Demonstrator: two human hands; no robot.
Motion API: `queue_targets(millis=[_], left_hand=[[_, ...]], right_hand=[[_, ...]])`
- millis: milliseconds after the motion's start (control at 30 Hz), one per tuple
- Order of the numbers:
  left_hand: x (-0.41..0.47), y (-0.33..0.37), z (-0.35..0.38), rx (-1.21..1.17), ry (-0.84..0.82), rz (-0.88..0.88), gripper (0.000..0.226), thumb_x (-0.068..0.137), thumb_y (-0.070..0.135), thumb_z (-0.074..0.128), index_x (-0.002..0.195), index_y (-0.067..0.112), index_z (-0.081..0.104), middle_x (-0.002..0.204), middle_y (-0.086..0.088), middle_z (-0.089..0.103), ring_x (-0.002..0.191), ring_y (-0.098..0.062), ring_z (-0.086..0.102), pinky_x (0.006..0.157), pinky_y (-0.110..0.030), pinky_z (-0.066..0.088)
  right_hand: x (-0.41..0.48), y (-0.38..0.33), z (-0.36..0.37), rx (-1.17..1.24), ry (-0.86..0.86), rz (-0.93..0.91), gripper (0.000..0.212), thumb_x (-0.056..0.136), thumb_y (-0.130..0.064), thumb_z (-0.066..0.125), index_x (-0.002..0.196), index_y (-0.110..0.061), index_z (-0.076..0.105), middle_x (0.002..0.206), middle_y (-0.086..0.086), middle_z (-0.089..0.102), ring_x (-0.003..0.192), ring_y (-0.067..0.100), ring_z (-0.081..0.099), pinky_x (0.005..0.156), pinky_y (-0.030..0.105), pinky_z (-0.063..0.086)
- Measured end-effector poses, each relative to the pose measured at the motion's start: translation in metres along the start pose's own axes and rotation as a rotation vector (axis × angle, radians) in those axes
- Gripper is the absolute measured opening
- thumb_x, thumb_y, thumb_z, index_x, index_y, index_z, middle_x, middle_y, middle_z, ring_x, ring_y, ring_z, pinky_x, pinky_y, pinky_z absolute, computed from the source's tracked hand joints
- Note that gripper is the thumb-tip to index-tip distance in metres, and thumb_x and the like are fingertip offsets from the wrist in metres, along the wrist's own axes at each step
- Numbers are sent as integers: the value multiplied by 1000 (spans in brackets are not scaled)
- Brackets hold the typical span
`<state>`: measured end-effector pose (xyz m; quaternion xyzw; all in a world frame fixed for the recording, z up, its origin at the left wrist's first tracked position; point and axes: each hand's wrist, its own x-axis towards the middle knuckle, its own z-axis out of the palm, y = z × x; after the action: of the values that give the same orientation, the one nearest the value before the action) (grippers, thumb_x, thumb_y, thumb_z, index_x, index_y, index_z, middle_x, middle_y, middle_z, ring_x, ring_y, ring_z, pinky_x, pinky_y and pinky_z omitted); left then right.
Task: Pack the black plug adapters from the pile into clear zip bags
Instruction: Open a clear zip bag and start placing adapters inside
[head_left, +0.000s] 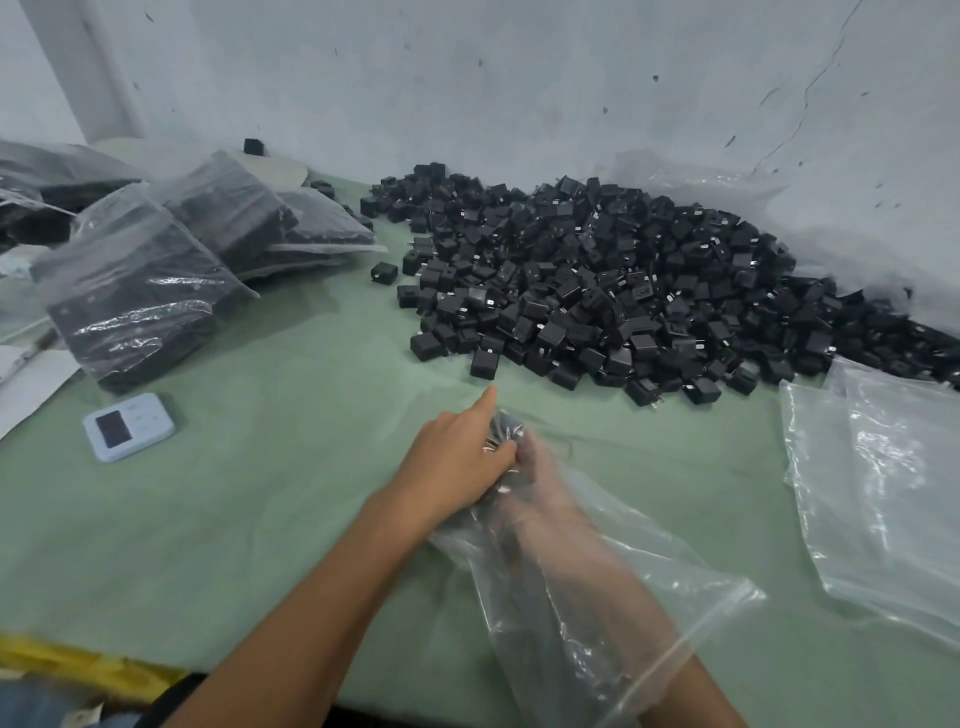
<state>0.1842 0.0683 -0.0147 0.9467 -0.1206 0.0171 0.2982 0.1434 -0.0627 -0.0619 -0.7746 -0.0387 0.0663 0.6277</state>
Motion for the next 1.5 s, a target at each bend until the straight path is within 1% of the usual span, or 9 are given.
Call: queue_targets(millis=[100,167,433,600,800,1100,1300,1367,1500], left_hand=[[-7,-2,-2,6,8,-28,32,94,52,54,100,21,47,85,4,61,87,-26,58,68,-36,39],[-15,-4,-1,26,21,-68,35,92,57,53,89,22,50,89,3,60,88,-23,55,71,-36,42],[-18,-6,-7,122,37,-81,37,98,57,46,88,22,52,95,-1,59,93,-24,57,73,-35,41],[-50,-3,-3,140,157,-152,39,94,65,38,90,27,44,101,4,61,95,-23,56,81,-39,44],[-57,-9,-3,22,64,-192,36,91,59,52,108,28,55,111,8,63,103,-19,54,83,-39,48],[-52,-10,2,130,155,-179,33,93,41,48,121,26,57,110,4,66,102,-21,53,80,-35,45],[-55,-21,-4,43,96,-78,25,93,50,52,105,28,51,97,9,63,94,-22,55,73,-35,42],[-56,-29,-9,-73,30,-39,27,85,48,63,95,28,47,87,12,59,85,-18,54,70,-34,43],[-64,-37,-8,-124,65,-50,33,89,33,66,119,27,54,102,16,62,95,-18,58,71,-25,36]], right_hand=[[-1,0,1,-59,9,-26,81,84,8,53,124,-62,47,101,-17,73,78,1,69,66,22,54],[-2,-5,0,-206,17,-40,47,98,-1,51,127,-38,57,92,-15,68,66,-9,64,61,11,51],[-21,-31,3,-140,119,100,56,96,-12,57,144,-34,38,125,-2,65,107,14,65,75,22,51],[-31,-13,10,115,77,-72,44,98,-11,58,128,-44,52,119,-20,68,107,5,68,84,22,57],[-30,-10,20,154,276,-99,10,93,-31,69,98,-33,60,88,-2,74,78,15,73,64,32,58],[-7,-15,26,832,22,339,30,63,-20,86,90,-8,80,99,13,76,86,25,73,79,36,56],[-8,-9,26,890,10,217,10,91,-2,65,88,-5,74,86,17,67,86,34,59,85,48,48],[-13,-16,23,832,10,225,24,94,2,57,84,-10,76,88,18,69,84,36,64,84,47,51],[-20,-25,12,124,54,206,30,100,-13,58,129,-18,60,128,9,62,115,24,60,101,39,49]])
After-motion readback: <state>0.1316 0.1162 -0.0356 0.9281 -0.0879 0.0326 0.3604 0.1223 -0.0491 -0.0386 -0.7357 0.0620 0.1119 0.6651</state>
